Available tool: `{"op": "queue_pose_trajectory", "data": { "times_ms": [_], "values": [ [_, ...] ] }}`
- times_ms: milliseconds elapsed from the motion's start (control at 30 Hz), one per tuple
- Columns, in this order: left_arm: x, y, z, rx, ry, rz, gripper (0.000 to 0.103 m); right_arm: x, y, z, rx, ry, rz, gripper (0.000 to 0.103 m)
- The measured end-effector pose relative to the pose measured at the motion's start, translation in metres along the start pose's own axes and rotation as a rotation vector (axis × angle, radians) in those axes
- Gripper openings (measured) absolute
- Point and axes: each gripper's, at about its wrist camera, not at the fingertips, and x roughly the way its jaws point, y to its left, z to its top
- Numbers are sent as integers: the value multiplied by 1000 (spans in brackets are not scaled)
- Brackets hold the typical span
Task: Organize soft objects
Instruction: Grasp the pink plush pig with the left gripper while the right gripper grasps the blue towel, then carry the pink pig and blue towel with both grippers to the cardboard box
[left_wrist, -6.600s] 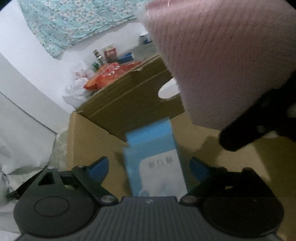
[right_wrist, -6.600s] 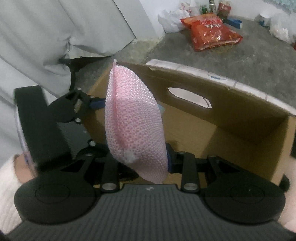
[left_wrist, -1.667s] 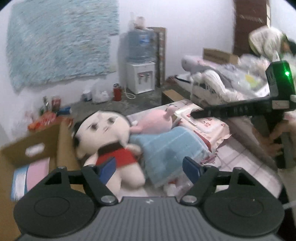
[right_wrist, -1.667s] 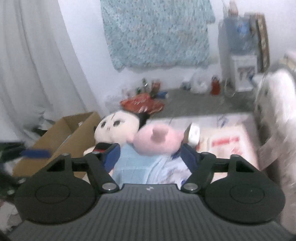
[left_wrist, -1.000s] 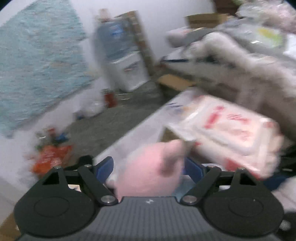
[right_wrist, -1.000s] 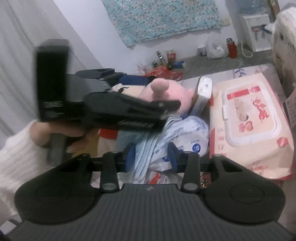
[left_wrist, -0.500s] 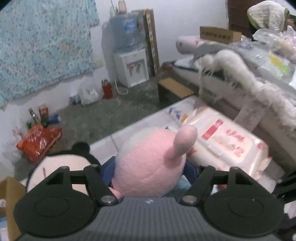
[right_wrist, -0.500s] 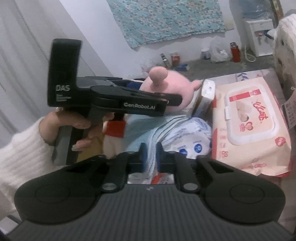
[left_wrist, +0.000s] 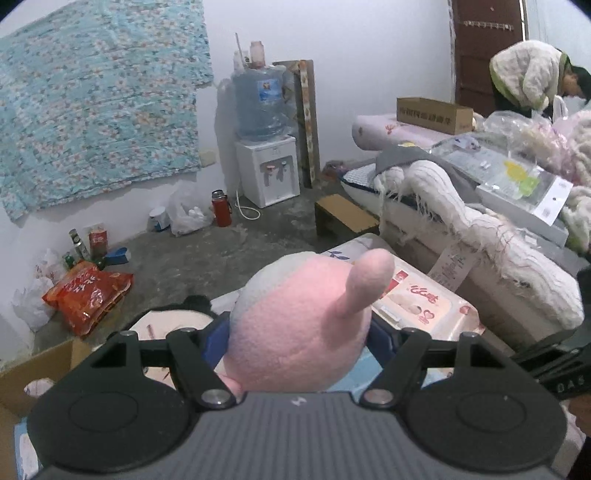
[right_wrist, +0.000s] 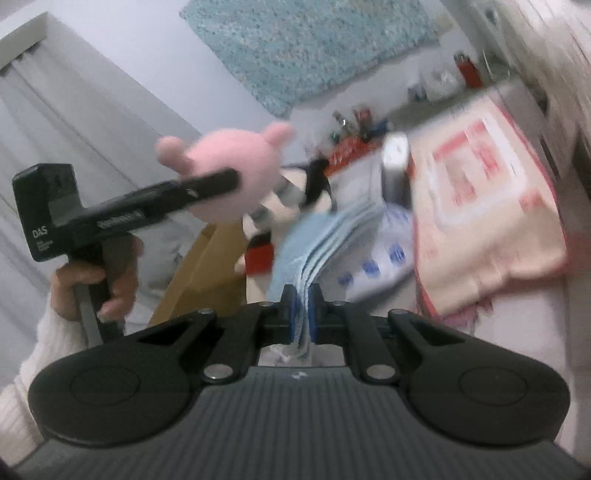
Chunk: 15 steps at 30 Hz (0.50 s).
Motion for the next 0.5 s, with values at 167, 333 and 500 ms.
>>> {"op": "queue_pose_trajectory", "data": {
  "times_ms": [167, 333, 500],
  "values": [
    [-16, 5, -9, -14, -23, -14, 76, 5, -14, 5, 51, 7, -50, 42],
    [-20, 10, -14, -22, -30, -12, 76, 32, -35, 11, 166, 53, -24, 48],
    [-29, 21, -24, -54, -14, 7, 76, 49, -27, 9, 165, 46, 68, 14]
  ]
}}
